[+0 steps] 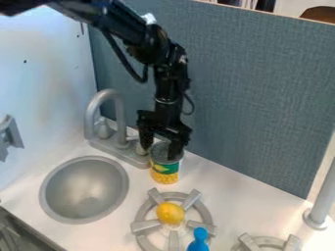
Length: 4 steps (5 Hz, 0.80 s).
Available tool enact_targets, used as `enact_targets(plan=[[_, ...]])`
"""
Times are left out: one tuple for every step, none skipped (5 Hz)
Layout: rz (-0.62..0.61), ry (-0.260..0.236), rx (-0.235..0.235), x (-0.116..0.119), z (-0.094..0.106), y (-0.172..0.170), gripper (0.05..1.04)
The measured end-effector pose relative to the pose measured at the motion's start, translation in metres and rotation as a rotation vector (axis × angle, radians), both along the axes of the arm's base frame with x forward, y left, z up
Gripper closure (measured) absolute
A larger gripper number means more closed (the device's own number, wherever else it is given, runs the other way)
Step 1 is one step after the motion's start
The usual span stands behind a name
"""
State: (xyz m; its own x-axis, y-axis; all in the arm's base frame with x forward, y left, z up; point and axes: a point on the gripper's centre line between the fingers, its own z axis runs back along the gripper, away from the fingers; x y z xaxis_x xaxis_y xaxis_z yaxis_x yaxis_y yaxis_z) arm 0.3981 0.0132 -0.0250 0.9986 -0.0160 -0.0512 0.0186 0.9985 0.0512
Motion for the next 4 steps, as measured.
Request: enact_targets(plan=[[-0.045, 0.047, 0.006, 0.0044, -0.0109, -0.0106, 0.083], [-0.068, 0.05, 0.006, 0.0039, -0.0108, -0.0179, 0.083], [-0.068, 0.052, 0.006, 0.0037, -0.0114, -0.0179, 0.083], [-0.068, 0.048, 0.006, 0.0042, -0.0108, -0.0179, 0.083]])
